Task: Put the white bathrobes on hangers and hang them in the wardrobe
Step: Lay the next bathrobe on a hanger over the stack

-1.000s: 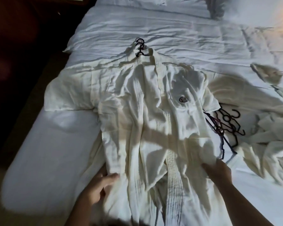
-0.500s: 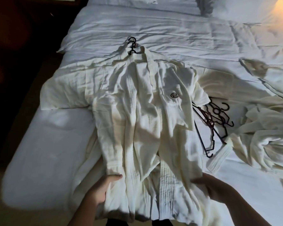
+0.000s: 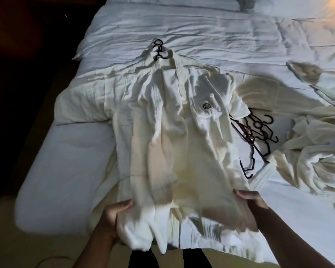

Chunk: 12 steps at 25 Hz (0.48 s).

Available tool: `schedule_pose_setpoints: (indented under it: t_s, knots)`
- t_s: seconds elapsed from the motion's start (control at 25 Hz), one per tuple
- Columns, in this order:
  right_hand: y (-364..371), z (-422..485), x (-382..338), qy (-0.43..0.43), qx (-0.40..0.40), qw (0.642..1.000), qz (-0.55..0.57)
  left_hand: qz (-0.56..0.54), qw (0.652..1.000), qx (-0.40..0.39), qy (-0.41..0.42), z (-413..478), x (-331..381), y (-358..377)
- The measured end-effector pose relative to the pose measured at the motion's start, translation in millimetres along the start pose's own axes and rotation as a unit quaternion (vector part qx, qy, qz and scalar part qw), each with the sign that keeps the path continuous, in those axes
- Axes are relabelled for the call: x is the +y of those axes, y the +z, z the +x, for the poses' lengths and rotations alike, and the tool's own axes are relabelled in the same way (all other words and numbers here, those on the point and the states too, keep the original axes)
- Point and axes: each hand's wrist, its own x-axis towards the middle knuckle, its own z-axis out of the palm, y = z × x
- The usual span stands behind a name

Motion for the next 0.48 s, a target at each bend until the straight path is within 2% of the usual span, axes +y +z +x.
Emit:
schedule_pose_setpoints:
  t_s: [0.04, 0.08, 0.12, 0.2, 0.24, 0.28, 0.32, 0.4, 0.48]
  knots:
    - [4.6, -5.4, -0.9, -0.089, 0.025, 0.995, 0.029, -0.002, 1.000, 0.008, 0.029, -6.6, 3.3, 1.1]
    - [2.4, -2.1, 4.3, -0.095, 0.029, 0.993, 0.069, 0.003, 0.999, 0.016, 0.035, -14.3, 6.7, 1.9]
    - [8.6, -10.6, 3.2, -0.081, 0.089, 0.992, 0.048, 0.011, 1.000, -0.003, 0.020, -17.5, 8.4, -1.2]
    - [6.4, -19.6, 14.4, -0.033, 0.078, 0.996, -0.016, 0.052, 0.998, -0.006, -0.030, -21.5, 9.9, -7.4]
    - [7.0, -26.9, 12.2, 0.003, 0.077, 0.997, -0.014, 0.052, 0.998, -0.004, -0.022, -19.7, 10.1, -15.2]
    - [4.1, -35.2, 9.2, 0.016, 0.091, 0.996, -0.019, 0.044, 0.999, 0.026, 0.010, -16.5, 9.6, -23.5]
    - [2.1, -41.4, 8.2, 0.027, 0.071, 0.997, 0.008, 0.047, 0.996, 0.065, 0.031, -16.7, 8.4, -27.5]
    - [-4.2, -45.9, 2.1, 0.028, 0.074, 0.995, 0.068, 0.044, 0.991, 0.119, 0.043, -16.6, 3.1, -30.6]
    - [2.7, -57.7, -10.4, 0.068, 0.071, 0.995, 0.031, 0.036, 0.997, 0.071, -0.003, -27.1, -2.6, -22.3]
